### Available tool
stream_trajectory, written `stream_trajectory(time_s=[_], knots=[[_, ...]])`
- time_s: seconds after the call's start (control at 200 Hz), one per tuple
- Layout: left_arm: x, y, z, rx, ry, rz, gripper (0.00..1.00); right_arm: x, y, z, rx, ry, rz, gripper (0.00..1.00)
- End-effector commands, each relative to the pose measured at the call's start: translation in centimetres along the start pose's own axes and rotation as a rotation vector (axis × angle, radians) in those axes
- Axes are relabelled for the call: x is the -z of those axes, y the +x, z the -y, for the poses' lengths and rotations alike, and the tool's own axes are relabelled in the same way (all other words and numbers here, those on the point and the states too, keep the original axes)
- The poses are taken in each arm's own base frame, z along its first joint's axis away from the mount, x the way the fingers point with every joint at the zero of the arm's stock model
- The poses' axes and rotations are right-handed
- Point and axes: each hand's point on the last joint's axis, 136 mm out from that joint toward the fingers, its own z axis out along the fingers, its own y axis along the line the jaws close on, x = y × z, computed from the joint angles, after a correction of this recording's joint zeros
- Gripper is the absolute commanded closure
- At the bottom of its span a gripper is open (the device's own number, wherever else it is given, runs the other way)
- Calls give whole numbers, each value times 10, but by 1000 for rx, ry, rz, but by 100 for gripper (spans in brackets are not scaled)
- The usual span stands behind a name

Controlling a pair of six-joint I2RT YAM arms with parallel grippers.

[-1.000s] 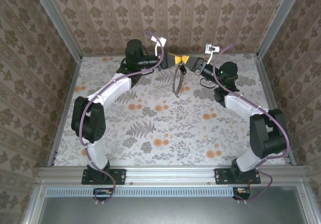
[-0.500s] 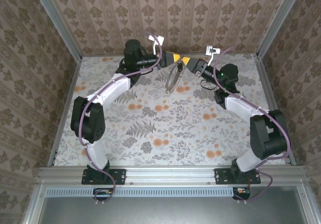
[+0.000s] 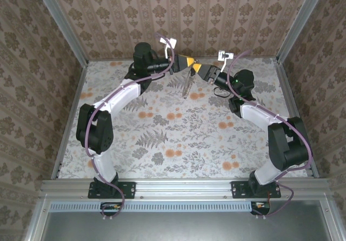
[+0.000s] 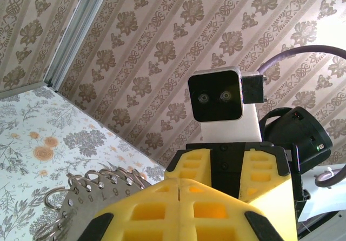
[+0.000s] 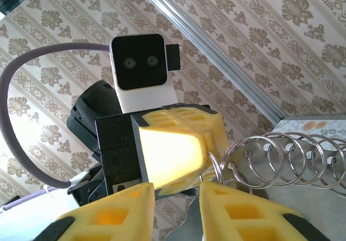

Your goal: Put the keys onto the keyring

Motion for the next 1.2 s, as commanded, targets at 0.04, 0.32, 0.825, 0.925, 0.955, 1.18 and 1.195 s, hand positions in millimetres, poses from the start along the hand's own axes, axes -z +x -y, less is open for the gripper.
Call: stream_trajectory(time_s=[0.04,0.32,0.825,0.925,0.955,1.18,1.195], knots=[[7,-23,29,-77,35,49,100,-3,-7,-8,33,-33,14,71],[9,-23,32,-82,42,47,100,13,-19,3,43,25,59,66],[8,-23,33,-81,49,49,100,-4,-18,-8,40,-41,26,66],[7,-23,32,-79,48,49,100,-8,-17,-12,41,-54,16,66],[7,-23,32,-78,48,48,100,-10,-16,-14,42,-59,14,66],[6,-22,32,-79,48,48,100,-12,-13,-13,47,-54,-4,82],[6,-22,32,-78,48,48,100,-12,-12,-13,49,-54,-6,83]])
